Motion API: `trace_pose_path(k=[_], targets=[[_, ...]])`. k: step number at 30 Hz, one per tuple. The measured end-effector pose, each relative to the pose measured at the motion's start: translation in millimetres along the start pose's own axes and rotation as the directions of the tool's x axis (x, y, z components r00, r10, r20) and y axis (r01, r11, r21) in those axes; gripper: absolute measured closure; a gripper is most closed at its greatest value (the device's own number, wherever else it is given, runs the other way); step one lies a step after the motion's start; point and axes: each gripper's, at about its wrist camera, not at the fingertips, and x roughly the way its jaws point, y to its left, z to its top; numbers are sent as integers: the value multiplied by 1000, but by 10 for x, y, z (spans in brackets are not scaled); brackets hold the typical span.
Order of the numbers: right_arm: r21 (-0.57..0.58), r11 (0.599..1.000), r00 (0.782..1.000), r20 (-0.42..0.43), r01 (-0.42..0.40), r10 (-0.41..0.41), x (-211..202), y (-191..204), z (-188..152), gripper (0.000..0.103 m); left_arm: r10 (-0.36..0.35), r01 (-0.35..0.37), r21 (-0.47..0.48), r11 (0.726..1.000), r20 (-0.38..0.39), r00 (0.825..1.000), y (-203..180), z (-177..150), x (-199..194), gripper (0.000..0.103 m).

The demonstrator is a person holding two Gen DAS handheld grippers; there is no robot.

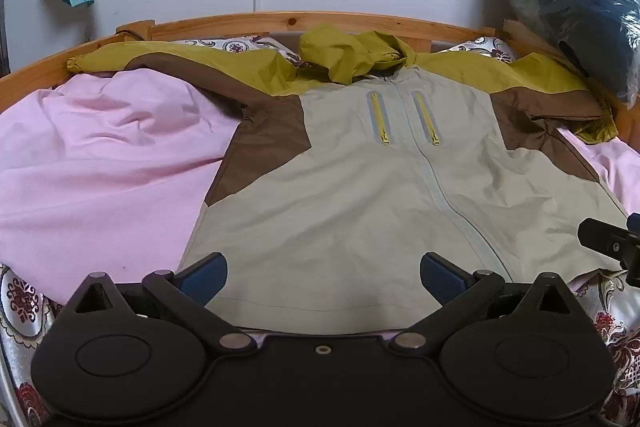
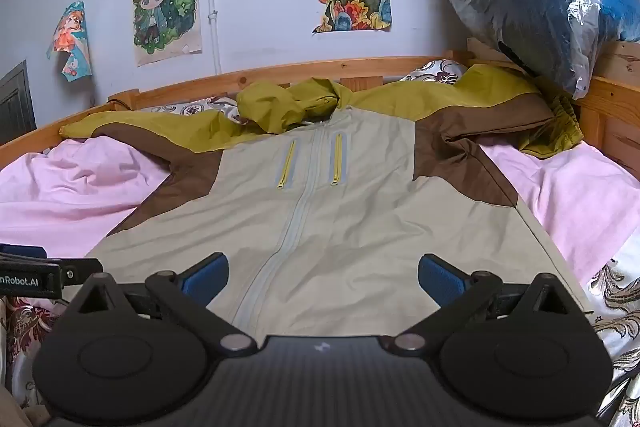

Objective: Fold large clothes

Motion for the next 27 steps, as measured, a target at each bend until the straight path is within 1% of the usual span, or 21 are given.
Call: trace_pose_path(k=[27], targets=[[6, 1000, 1000, -5, -2, 2, 4, -8, -2, 0, 0, 0, -2, 1000, -2, 1000, -1, 1, 1, 1]])
